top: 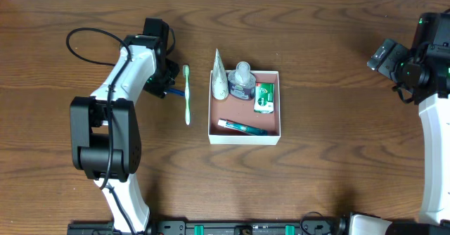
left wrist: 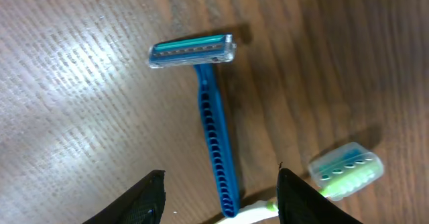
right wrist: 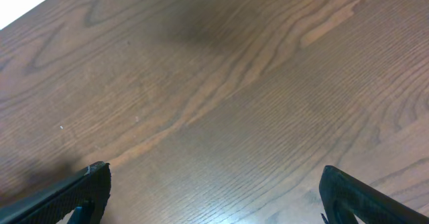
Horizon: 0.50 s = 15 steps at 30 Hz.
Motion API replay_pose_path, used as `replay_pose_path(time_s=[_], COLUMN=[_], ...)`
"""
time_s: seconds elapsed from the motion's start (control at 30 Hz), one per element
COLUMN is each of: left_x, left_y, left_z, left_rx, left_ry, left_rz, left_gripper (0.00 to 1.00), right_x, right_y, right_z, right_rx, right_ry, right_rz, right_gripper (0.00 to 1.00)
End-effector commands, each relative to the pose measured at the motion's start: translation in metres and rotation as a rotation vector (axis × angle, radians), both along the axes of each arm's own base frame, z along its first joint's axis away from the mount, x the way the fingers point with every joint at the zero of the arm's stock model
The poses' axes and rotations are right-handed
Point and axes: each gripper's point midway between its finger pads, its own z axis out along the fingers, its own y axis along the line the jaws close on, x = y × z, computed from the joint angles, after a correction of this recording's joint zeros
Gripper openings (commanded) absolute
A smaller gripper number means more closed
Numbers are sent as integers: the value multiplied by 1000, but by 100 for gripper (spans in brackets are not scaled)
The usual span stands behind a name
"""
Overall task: Pack container
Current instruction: 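Reach the left gripper down to the blue razor and grasp its handle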
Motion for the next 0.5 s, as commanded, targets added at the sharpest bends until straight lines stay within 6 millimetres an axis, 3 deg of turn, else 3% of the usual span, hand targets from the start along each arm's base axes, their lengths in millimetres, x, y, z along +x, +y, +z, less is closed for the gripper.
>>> replay_pose_path(time_s=[0.0, 0.23, 0.47], left_x=[-2, -2, -7], left_y=[-2, -2, -2], left_z=[-6, -10, -31], left_rx=[4, 5, 11], left_ry=[12, 19, 72], left_rz=[10, 9, 8], left_gripper=[54, 55, 54], right_x=[-1, -1, -1], right_y=[-5, -5, -5], right_z=[1, 1, 1], right_rx=[-19, -19, -19], right_ry=[4, 4, 4], right_rz=[-6, -6, -6], right_gripper=[99, 99, 99])
